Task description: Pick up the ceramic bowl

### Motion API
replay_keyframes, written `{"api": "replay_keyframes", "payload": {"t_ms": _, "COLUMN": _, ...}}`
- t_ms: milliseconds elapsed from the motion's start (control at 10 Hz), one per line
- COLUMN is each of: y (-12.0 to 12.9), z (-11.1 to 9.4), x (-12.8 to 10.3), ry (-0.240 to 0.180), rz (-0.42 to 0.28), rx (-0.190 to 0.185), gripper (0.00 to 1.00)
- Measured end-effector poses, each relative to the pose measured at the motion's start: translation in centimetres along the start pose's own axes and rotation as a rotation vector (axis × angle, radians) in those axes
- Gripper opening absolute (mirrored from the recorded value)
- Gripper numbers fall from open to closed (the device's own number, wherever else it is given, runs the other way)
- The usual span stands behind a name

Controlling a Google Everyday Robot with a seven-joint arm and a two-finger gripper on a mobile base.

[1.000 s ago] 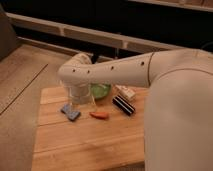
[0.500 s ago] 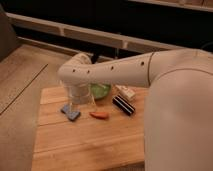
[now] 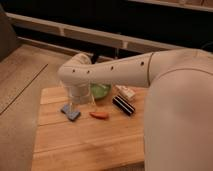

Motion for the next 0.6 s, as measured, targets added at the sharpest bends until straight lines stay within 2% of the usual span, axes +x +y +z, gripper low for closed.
{"api": "replay_keyframes", "payload": {"t_ms": 100, "y": -0.1, "z": -0.1, "x": -0.9, "ry": -0.037, "rz": -0.022, "rx": 0.005, "gripper": 0.65}}
{"api": "replay_keyframes", "payload": {"t_ms": 200, "y": -0.3, "z": -0.3, "x": -2.6, "ry": -0.093, "rz": -0.055, "rx": 0.002, "gripper": 0.65}}
{"api": "replay_keyframes", "payload": {"t_ms": 400, "y": -1.6, "z": -2.8, "x": -8.9, "ry": -0.273, "rz": -0.122, "rx": -0.039, "gripper": 0.65}}
{"api": "replay_keyframes", "payload": {"t_ms": 500, "y": -2.6, "z": -4.2, "x": -11.5, "ry": -0.343, "rz": -0.145, "rx": -0.053, "gripper": 0.65}}
{"api": "replay_keyframes", "payload": {"t_ms": 600, "y": -3.2, "z": -5.0, "x": -13.0, "ry": -0.384, "rz": -0.158, "rx": -0.059, "gripper": 0.65}}
